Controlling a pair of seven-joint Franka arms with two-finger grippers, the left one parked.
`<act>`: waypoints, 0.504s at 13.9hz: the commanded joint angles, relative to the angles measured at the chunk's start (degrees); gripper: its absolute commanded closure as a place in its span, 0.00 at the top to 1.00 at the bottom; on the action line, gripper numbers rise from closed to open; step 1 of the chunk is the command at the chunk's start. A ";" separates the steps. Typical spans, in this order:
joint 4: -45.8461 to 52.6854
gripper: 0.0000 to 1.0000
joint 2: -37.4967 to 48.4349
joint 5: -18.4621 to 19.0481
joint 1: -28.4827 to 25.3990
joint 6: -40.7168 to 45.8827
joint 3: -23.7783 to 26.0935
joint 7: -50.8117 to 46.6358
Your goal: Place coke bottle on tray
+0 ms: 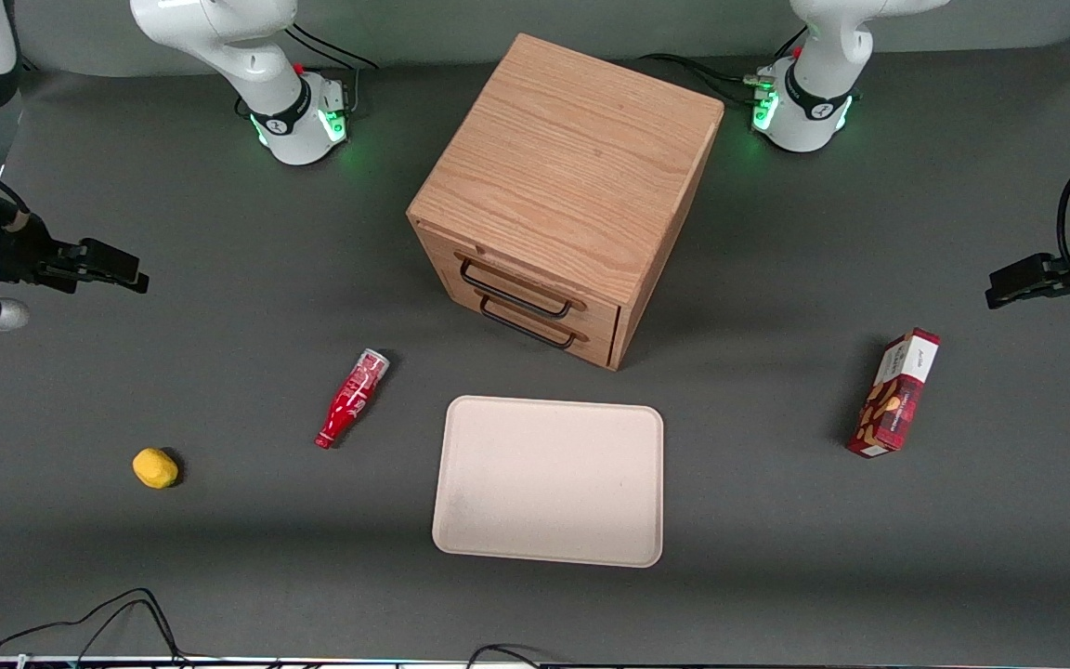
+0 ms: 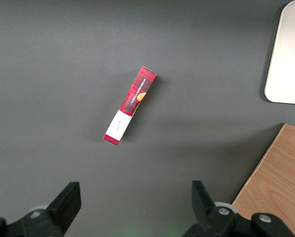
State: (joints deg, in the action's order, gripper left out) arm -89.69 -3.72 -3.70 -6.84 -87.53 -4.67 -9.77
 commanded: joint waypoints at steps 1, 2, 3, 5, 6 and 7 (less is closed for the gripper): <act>0.76 1.00 -2.87 1.15 0.34 1.22 3.61 -8.59; -1.08 1.00 -3.31 1.15 0.34 0.09 4.75 -10.25; -3.10 1.00 -3.75 1.15 0.34 -2.80 5.55 -12.45; -7.32 1.00 -4.98 0.71 0.34 -9.39 6.69 -19.29; -9.17 1.00 -5.94 0.71 0.34 -12.46 7.74 -22.02; -10.23 1.00 -7.26 0.71 0.34 -15.63 9.14 -25.70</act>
State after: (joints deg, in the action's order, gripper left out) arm -96.79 -9.77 -3.58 -6.89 -97.94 2.03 -28.77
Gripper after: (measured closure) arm 0.000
